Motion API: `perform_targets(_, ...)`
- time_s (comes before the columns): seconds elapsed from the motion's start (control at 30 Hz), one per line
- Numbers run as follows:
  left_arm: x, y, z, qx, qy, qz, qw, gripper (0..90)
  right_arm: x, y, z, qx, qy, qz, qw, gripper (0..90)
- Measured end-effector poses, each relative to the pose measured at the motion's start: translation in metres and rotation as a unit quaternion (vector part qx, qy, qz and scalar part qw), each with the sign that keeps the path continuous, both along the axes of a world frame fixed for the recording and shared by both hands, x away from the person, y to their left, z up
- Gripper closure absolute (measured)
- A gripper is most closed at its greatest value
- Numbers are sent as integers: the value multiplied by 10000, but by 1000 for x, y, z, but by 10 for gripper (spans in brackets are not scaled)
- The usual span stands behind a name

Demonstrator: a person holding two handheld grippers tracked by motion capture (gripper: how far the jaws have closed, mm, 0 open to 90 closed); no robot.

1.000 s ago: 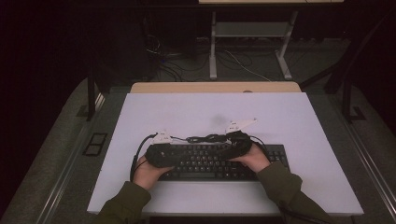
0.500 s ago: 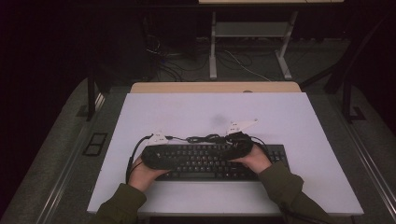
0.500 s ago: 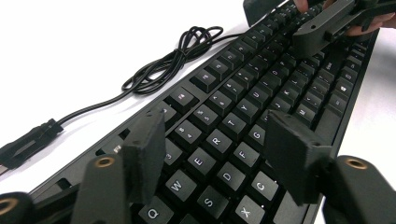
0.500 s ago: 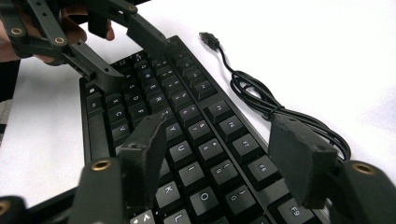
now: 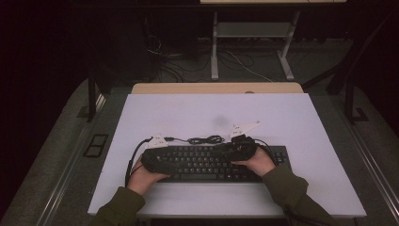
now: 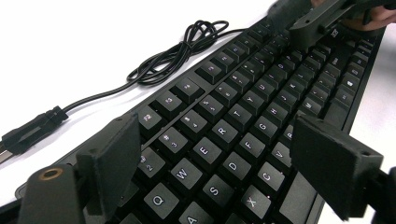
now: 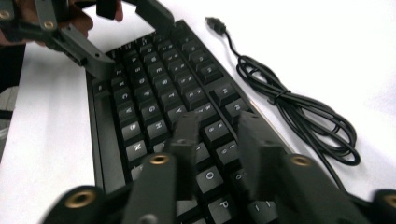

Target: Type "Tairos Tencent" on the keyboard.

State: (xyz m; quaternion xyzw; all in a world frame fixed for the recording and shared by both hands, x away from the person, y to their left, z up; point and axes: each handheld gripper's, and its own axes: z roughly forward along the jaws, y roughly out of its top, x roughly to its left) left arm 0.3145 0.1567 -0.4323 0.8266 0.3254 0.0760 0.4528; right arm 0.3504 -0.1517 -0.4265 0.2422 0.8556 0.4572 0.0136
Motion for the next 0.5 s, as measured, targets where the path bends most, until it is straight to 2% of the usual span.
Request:
perform_targets(0.23, 0, 1, -1, -15, 0, 39, 10000, 129, 0, -1, 0, -161, 41, 184, 9997, 886)
perform_targets(0.5, 0, 1, 0, 13, -50, 44, 10000, 113, 0, 0, -4, -318, 72, 274, 9991, 891)
